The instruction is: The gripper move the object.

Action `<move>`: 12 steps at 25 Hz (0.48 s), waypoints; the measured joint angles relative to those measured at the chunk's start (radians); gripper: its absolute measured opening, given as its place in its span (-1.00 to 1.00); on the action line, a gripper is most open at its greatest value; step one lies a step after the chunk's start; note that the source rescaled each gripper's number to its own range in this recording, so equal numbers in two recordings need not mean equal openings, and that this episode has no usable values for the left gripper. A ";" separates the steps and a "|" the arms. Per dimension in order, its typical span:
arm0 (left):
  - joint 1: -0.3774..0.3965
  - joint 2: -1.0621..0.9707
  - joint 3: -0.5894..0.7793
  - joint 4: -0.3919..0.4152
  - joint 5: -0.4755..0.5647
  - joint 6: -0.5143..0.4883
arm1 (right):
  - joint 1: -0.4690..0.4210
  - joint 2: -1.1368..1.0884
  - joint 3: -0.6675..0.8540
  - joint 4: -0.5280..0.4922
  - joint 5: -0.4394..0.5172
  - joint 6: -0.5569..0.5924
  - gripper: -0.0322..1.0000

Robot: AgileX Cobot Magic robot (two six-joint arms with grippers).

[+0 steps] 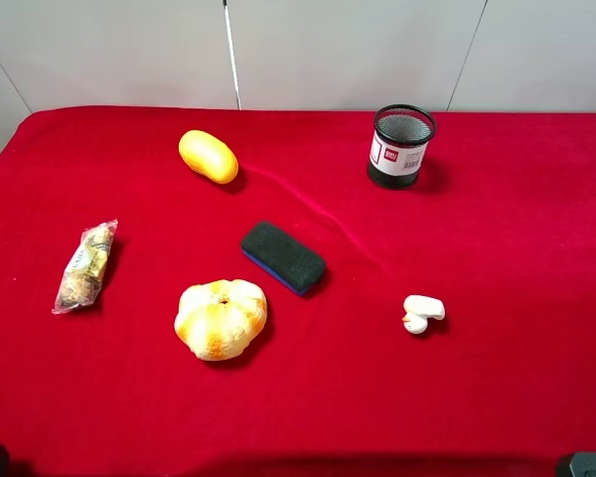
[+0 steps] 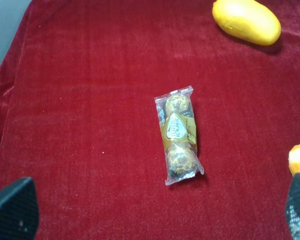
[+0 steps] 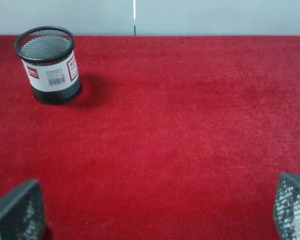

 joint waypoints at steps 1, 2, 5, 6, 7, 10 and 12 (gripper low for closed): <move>0.000 0.000 0.000 0.000 0.000 0.000 | 0.000 0.000 0.000 0.000 0.000 0.000 1.00; 0.000 0.000 0.000 0.000 0.000 0.000 | 0.000 0.000 0.000 0.000 0.000 0.000 1.00; 0.000 0.000 0.000 0.000 0.000 0.000 | 0.000 0.000 0.000 0.000 0.000 0.000 1.00; 0.000 0.000 0.000 0.000 0.000 0.000 | 0.000 0.000 0.000 0.000 0.000 0.000 1.00; 0.000 0.000 0.000 0.000 0.000 0.000 | 0.000 0.000 0.000 0.000 0.000 0.000 1.00; 0.000 0.000 0.000 0.000 0.000 0.000 | 0.000 0.000 0.000 0.000 0.000 0.000 1.00; 0.000 0.000 0.000 0.000 0.000 0.000 | 0.000 0.000 0.000 0.000 0.000 0.000 1.00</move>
